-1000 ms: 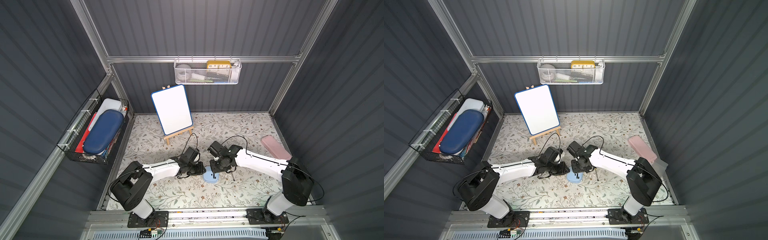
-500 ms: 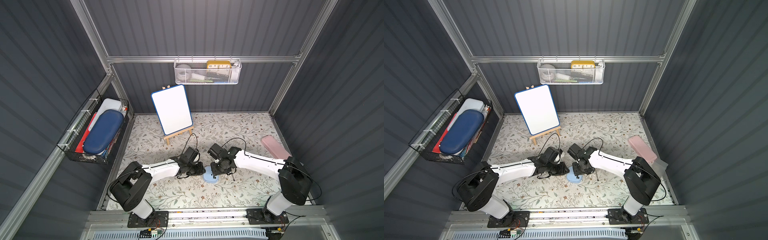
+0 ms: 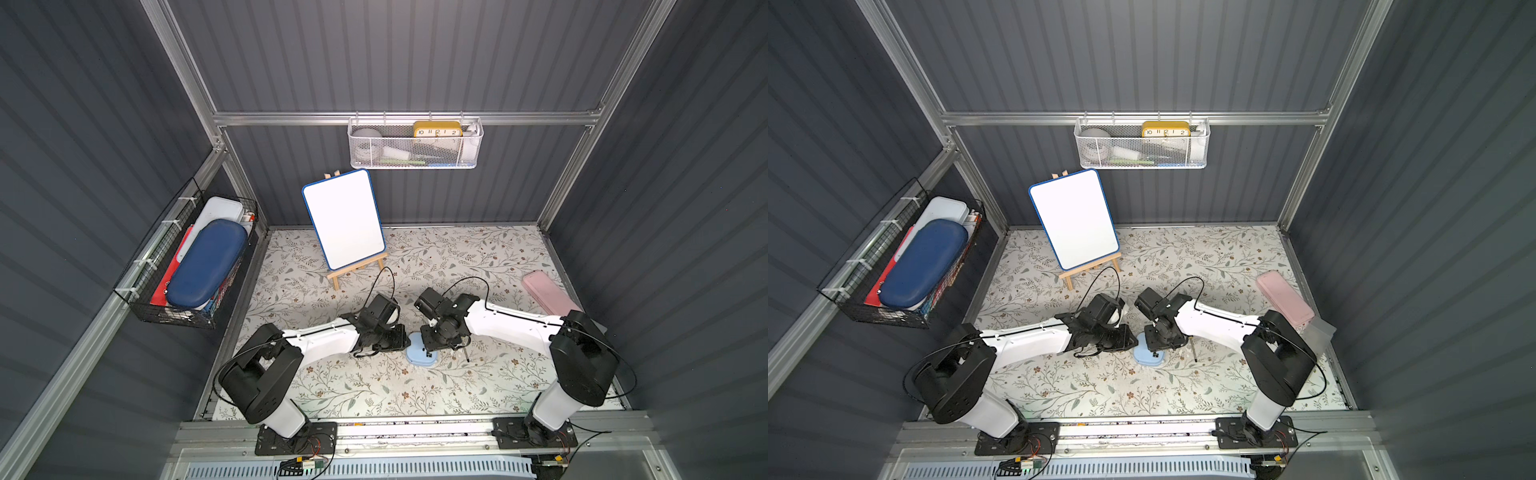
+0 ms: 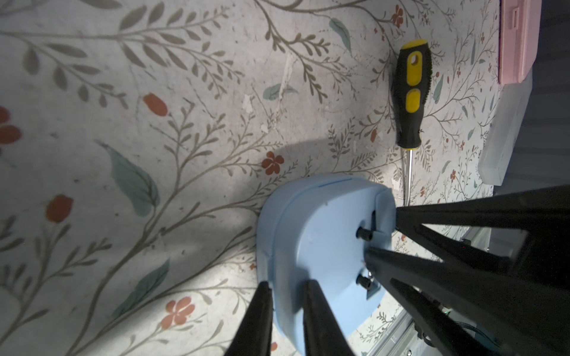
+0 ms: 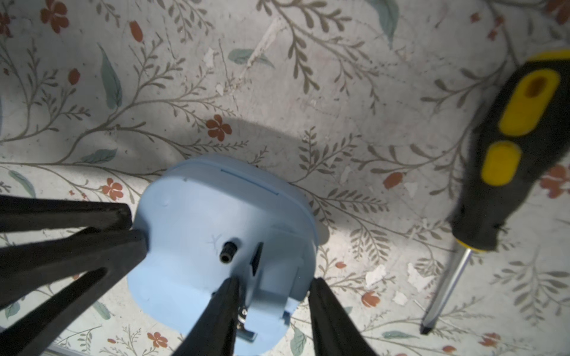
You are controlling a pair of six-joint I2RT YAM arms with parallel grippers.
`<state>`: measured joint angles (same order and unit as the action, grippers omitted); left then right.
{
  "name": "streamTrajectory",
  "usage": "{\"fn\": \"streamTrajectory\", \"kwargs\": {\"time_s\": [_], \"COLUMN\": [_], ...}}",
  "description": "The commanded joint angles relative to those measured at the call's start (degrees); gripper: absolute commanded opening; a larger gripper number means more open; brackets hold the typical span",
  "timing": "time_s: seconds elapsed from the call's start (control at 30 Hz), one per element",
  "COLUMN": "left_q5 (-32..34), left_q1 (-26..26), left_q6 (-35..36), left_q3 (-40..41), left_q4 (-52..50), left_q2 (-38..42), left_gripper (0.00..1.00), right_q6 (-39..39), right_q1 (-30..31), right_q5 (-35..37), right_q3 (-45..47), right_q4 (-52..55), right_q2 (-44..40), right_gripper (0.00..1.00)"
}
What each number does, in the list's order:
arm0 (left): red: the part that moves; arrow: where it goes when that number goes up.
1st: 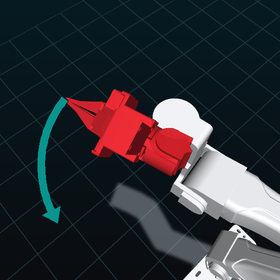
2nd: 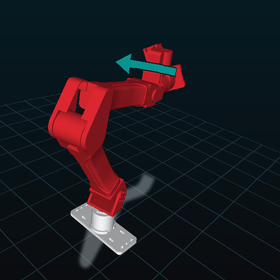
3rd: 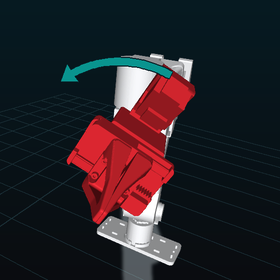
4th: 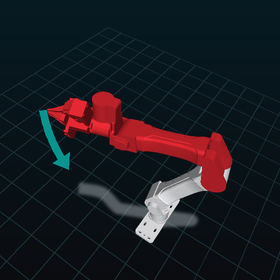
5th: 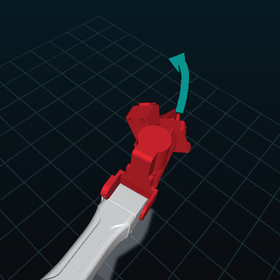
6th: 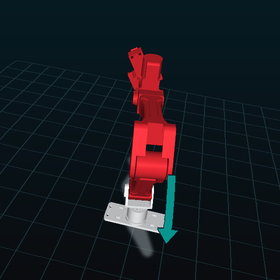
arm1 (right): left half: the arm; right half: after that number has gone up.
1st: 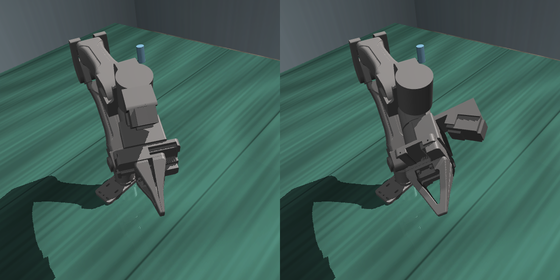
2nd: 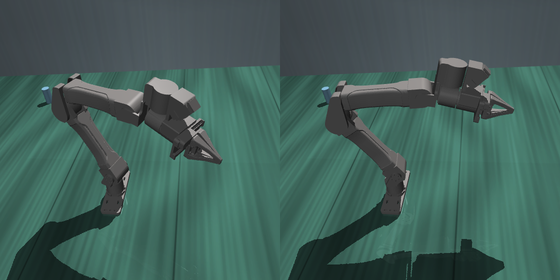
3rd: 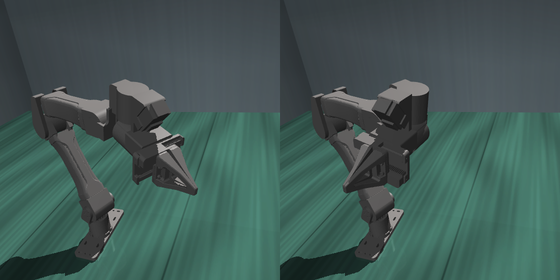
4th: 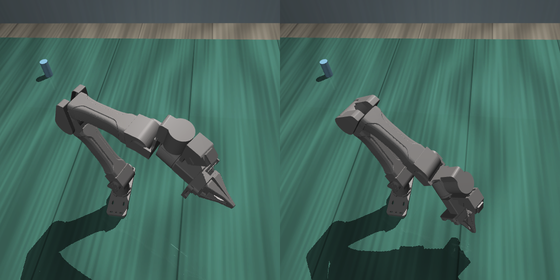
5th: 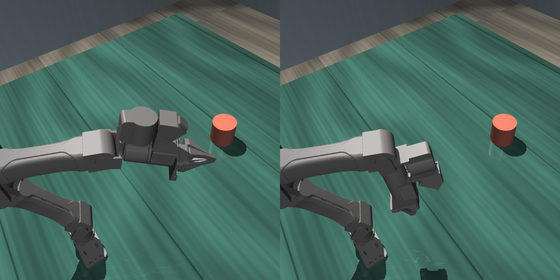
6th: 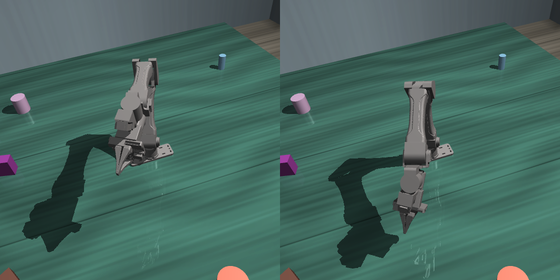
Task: Remove the battery from the alarm
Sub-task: Remove the cover from the alarm.
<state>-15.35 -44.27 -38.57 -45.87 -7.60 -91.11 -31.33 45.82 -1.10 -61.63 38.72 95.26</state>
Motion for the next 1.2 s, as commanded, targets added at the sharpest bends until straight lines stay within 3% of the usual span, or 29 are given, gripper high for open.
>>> {"fn": "streamTrajectory", "kwargs": {"time_s": [0.0,0.93,1.17], "left_q5": [3.91,4.18,4.12], "left_q1": [0.07,0.07,0.05], "left_q6": [-0.02,-0.19,-0.11], "left_q3": [1.75,1.41,1.28], "left_q4": [-9.23,-9.62,-9.79], "left_q2": [-1.26,-1.44,-1.35], "left_gripper": [0.22,0.22,0.22], "right_q6": [-0.66,0.18,0.57], "right_q1": [-0.81,-2.49,-2.49], "right_q5": [-1.87,-1.91,-3.41], "right_q3": [1.72,2.25,1.52], "right_q4": [-1.1,-2.83,-2.13], "right_q2": [-0.25,-2.59,-1.4], "right_gripper": [0.38,0.33,0.37]}}
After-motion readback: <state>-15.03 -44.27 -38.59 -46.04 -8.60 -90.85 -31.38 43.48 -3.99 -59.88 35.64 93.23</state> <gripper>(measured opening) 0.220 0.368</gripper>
